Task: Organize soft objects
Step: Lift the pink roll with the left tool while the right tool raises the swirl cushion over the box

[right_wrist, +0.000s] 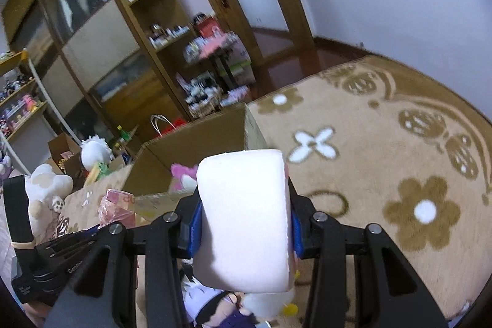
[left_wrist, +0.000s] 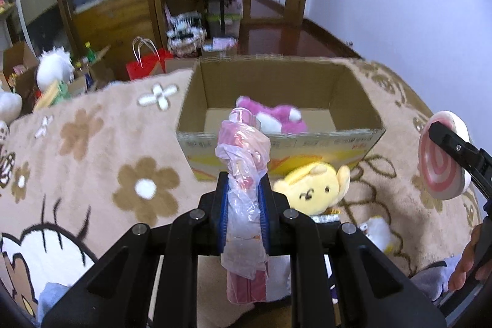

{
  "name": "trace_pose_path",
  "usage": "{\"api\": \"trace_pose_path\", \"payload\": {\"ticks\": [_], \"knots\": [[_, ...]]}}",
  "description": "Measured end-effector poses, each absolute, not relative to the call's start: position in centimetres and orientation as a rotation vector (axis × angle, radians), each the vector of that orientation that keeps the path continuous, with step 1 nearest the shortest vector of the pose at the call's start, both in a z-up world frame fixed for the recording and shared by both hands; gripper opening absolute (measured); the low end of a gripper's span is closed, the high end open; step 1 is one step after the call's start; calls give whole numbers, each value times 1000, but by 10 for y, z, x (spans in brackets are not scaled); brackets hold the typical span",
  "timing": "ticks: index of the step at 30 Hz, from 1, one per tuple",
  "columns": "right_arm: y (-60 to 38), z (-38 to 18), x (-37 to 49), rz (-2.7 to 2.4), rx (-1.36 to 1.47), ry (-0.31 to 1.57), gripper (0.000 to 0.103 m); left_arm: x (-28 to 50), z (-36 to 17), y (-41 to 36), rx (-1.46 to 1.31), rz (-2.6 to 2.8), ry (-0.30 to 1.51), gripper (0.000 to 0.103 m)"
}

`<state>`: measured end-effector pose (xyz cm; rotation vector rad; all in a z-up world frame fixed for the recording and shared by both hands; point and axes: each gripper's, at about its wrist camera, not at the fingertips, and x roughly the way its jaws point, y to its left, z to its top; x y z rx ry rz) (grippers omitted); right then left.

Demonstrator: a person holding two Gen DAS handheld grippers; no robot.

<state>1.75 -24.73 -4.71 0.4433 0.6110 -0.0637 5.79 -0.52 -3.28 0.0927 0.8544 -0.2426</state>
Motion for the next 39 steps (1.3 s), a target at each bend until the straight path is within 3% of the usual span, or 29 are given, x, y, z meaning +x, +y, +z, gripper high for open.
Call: {"api": "trace_pose_path", "payload": {"ticks": [13,27,39], "knots": [[-233,-17,25,-38,326,467,47,57,21,-1,71,-224,605,16],[-217,4,44,-18,227,378,47,81,41,-6,102,-199,436,16],[-211,-1,78,12,204,381,47,106,39,-6,130,-170,400,16]]}}
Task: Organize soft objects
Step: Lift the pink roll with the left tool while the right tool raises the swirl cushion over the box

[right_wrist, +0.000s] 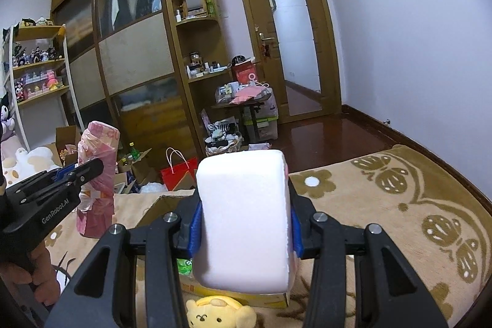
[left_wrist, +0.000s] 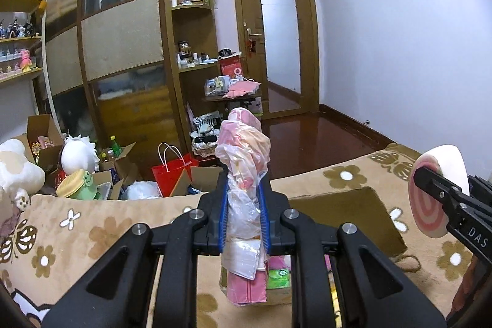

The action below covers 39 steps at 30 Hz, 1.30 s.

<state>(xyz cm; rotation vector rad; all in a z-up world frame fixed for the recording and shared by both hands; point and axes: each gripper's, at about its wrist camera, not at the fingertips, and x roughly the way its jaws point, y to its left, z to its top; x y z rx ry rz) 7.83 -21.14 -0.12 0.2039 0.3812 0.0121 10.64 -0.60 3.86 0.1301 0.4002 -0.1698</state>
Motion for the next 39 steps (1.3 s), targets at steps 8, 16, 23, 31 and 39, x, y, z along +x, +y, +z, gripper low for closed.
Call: {"api": "trace_pose_path", "payload": {"ticks": [8,16,23,31,39], "knots": [[-204,-10,89,23,183,397,48,126,32,0,90,-173,436,17],[-192,-18,101,21,137,419,48,140,22,3,56,-185,465,17],[-189,-23,108,32,134,429,48,143,12,0,57,-221,486,17],[-192,-30,111,58,183,427,49,147,0,-4,40,-264,530,17],[-205,-45,116,102,322,442,52,155,-14,-9,62,-258,595,18]]}}
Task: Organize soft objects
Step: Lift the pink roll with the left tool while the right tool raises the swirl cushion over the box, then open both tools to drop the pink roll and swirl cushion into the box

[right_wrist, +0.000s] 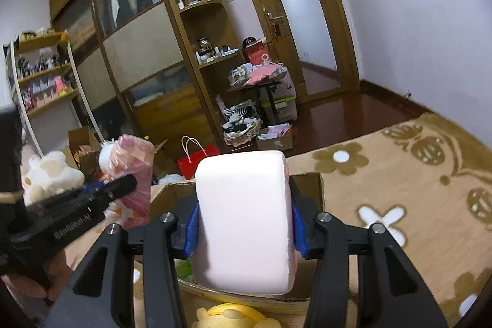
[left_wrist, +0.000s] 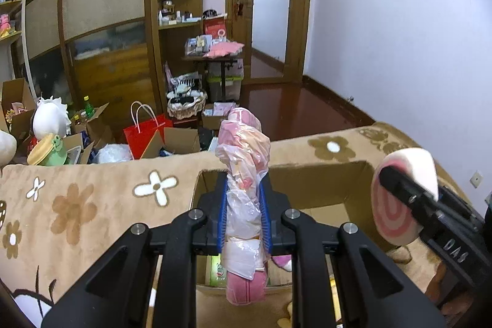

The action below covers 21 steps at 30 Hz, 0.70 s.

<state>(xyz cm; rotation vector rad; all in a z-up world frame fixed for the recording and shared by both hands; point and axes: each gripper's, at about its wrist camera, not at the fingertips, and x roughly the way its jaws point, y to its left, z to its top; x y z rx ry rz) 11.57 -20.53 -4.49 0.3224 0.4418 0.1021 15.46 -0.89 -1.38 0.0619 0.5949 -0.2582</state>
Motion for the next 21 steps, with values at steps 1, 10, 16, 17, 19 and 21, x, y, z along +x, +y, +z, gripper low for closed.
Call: {"api": "trace_pose_path", "payload": {"ticks": [1,10,16,17,19,21], "knots": [[-207,-47,116,108,344,441,52,157,-17,-9,63,-254,610,18],[-198,-59,126,121,309,493,54,169,-31,-8,78,-214,678,25],[-190,-68,130,121,271,530,61,172,-40,-9,83,-221,746,30],[-190,-67,130,117,266,529,64,171,-40,-9,82,-219,746,35],[-189,-64,127,108,248,514,75,169,-37,-7,78,-211,739,45],[-189,-60,125,108,256,503,82,167,-34,-5,77,-202,728,50]]}}
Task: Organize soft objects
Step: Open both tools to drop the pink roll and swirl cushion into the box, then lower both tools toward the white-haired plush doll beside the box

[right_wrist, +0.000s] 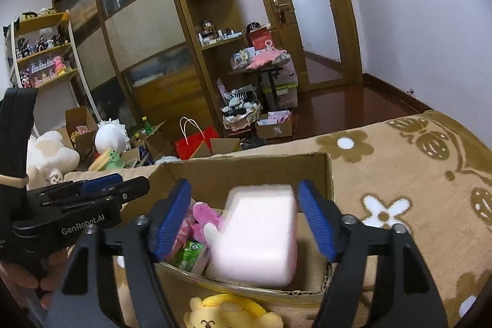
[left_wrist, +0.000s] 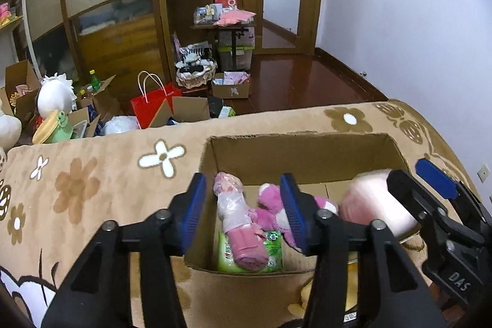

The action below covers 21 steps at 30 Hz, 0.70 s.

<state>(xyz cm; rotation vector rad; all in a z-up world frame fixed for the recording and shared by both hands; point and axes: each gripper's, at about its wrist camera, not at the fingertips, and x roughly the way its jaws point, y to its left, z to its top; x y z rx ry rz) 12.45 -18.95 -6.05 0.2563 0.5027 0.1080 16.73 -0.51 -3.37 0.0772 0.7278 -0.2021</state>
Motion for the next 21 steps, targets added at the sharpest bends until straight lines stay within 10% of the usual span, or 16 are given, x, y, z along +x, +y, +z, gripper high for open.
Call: {"api": "trace_pose_path", "payload": {"ticks": [7,21], "knots": [[-195,-51,111,64,275,490,103,160,-22,4,82,-176,740,63],[-204,-18,55,-4,257,491,103,108,0,5,124,-213,751,93]]}}
